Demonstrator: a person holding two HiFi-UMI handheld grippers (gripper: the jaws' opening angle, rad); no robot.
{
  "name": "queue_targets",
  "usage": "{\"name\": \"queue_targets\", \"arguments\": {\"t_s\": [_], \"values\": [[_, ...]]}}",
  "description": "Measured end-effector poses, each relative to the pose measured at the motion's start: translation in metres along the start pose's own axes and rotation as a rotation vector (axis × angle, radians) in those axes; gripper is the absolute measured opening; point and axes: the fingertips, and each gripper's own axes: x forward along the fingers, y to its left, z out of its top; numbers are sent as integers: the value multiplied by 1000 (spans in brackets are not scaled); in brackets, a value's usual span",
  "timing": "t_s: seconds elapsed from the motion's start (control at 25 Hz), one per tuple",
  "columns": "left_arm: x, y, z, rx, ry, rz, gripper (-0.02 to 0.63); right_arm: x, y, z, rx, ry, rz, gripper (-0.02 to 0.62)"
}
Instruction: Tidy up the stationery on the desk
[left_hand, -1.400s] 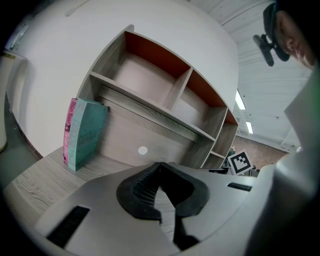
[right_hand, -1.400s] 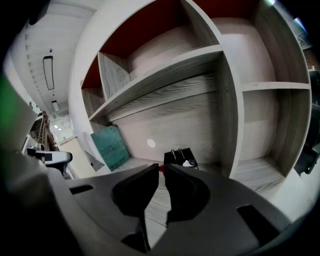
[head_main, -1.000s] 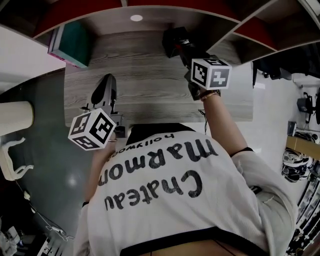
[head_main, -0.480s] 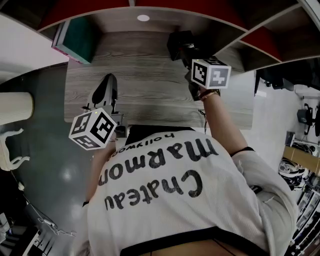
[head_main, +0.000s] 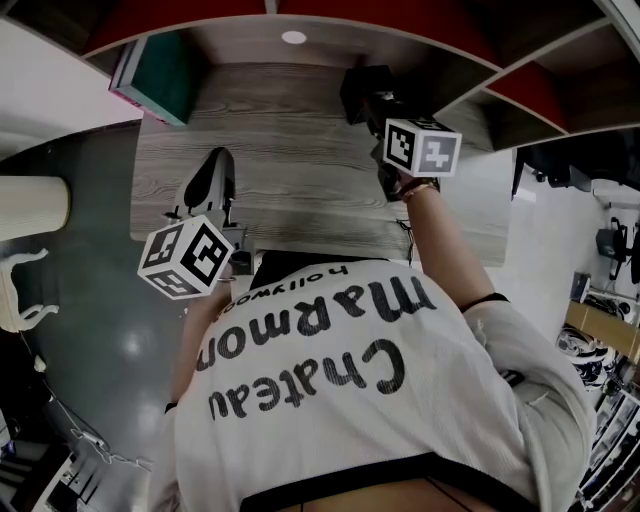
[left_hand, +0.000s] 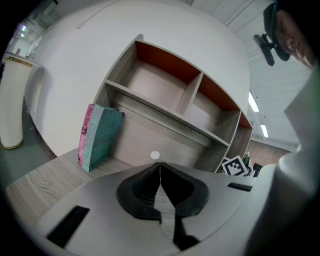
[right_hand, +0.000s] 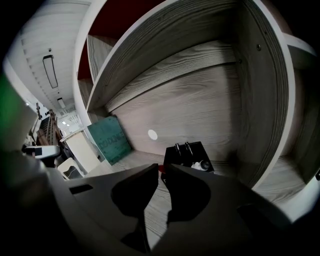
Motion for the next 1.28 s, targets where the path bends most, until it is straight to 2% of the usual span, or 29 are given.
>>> {"name": "queue_targets", "arguments": {"t_s": [0.72, 1.28], "values": [[-1, 6, 0, -8, -3, 22, 17, 14, -6, -8, 11, 33, -6, 58], [1, 11, -4, -25, 13, 28, 17, 16, -4, -7, -14, 17, 4, 57]]}}
